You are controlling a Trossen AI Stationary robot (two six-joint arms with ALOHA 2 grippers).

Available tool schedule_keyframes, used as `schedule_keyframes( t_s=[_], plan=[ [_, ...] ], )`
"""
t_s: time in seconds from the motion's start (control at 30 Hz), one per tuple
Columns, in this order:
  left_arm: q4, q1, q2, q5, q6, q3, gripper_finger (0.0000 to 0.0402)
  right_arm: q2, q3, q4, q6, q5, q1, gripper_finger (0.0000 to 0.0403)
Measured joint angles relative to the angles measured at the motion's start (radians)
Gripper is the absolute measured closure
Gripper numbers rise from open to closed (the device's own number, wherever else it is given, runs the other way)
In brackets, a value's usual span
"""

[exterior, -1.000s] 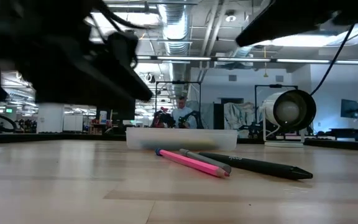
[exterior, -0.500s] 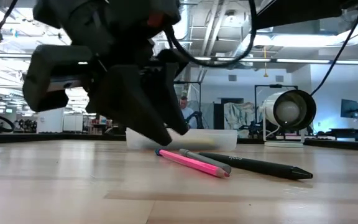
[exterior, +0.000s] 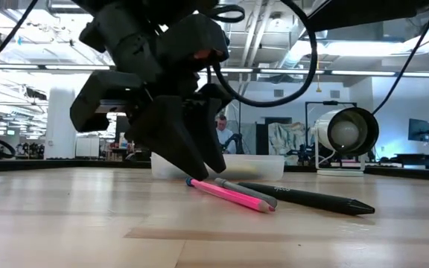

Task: Pick & place school supplies into a supply box
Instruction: Put the pink pencil into the supply box

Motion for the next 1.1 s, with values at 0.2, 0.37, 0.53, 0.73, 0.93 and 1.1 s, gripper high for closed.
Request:
schedule_keyframes(
  t_s=[0.2, 0.37, 0.53, 0.73, 0.93, 1.1],
  plan=[
    [-0.022, 0.028, 0.0, 0.057, 0.0, 0.0, 0.0258, 0.0, 0.0, 0.0, 0.0, 0.022, 0.023, 0.028],
    [-0.029, 0.028, 0.004, 0.059, 0.0, 0.0, 0.0258, 0.0, 0.0, 0.0, 0.0, 0.043, 0.03, 0.028],
    [-0.003, 0.028, 0.047, 0.061, 0.0, 0.002, 0.0258, 0.0, 0.0, 0.0, 0.0, 0.043, 0.029, 0.028],
    [0.025, 0.026, 0.072, 0.03, -0.006, 0.004, 0.0258, 0.0, 0.001, 0.005, -0.01, 0.044, 0.03, 0.028],
    [-0.015, 0.024, 0.073, 0.031, -0.046, 0.004, 0.0258, 0.0, 0.001, 0.001, -0.01, 0.043, 0.03, 0.028],
    [-0.069, 0.001, 0.074, 0.016, -0.129, 0.006, 0.0258, 0.0, 0.001, 0.001, -0.01, 0.043, 0.03, 0.0281]
  ],
)
